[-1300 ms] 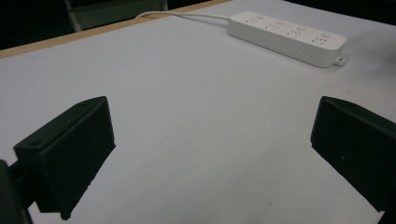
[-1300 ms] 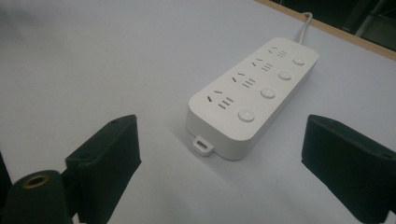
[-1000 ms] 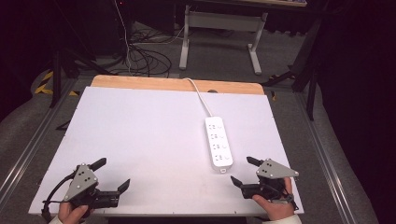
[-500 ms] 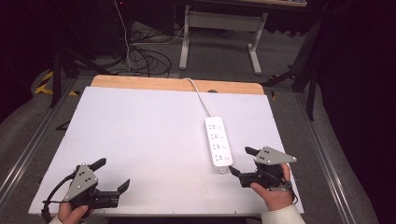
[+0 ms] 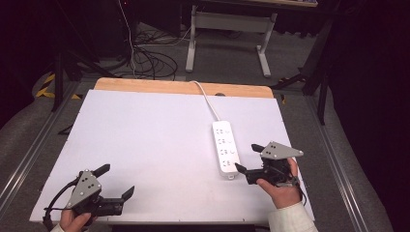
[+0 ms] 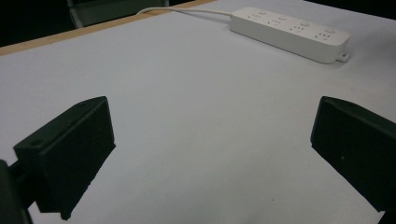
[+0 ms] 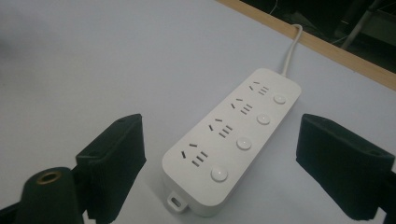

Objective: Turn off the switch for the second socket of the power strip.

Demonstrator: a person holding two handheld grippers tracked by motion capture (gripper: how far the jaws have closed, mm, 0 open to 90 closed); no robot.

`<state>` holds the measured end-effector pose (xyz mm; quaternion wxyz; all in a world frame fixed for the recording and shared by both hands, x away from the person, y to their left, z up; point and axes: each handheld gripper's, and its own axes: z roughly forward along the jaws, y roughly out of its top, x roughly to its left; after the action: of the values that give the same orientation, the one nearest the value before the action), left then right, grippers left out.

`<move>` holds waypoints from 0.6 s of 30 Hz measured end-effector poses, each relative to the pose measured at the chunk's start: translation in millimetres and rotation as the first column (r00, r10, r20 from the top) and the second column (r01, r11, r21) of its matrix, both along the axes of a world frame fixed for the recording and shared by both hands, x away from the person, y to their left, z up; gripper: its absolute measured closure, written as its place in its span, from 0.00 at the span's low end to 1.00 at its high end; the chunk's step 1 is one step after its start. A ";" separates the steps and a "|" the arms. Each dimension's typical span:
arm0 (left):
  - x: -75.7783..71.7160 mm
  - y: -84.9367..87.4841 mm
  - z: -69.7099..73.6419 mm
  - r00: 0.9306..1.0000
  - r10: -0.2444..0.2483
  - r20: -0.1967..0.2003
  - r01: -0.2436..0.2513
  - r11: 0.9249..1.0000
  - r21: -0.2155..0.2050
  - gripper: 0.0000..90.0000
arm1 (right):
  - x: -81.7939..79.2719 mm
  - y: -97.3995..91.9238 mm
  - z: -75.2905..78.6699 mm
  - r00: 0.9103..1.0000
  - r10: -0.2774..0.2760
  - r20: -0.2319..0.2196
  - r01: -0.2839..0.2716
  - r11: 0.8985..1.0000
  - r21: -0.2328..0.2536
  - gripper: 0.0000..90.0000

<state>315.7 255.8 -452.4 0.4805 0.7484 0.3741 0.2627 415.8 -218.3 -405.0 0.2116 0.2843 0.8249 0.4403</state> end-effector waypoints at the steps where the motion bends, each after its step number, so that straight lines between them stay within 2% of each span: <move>1: -0.1 0.0 0.0 1.000 -0.001 -0.002 0.001 1.000 -0.003 0.00 | 0.0 0.0 0.0 1.000 0.000 0.000 0.000 1.000 0.000 0.18; 7: -0.4 0.0 -0.2 1.000 -0.001 -0.005 0.001 1.000 -0.014 0.00 | 4.5 5.4 2.4 1.000 0.002 0.017 -0.002 1.000 -0.023 0.26; 8: -0.4 0.1 -0.1 1.000 -0.002 -0.005 0.002 1.000 -0.012 0.00 | 5.8 6.5 3.6 1.000 0.015 0.016 -0.015 1.000 -0.027 0.37; 15: -0.2 0.0 -0.1 1.000 -0.004 -0.003 0.004 1.000 -0.003 0.00 | 13.6 8.8 10.5 1.000 0.016 0.016 -0.015 0.999 -0.052 0.49; 18: 0.0 0.1 -0.1 1.000 -0.003 -0.001 0.003 1.000 -0.001 0.00 | 17.4 10.1 13.0 1.000 0.011 0.010 -0.011 0.998 -0.061 0.51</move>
<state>315.7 255.9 -452.5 0.4809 0.7491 0.3733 0.2612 433.2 -208.2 -392.0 0.2222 0.2708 0.8385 0.4174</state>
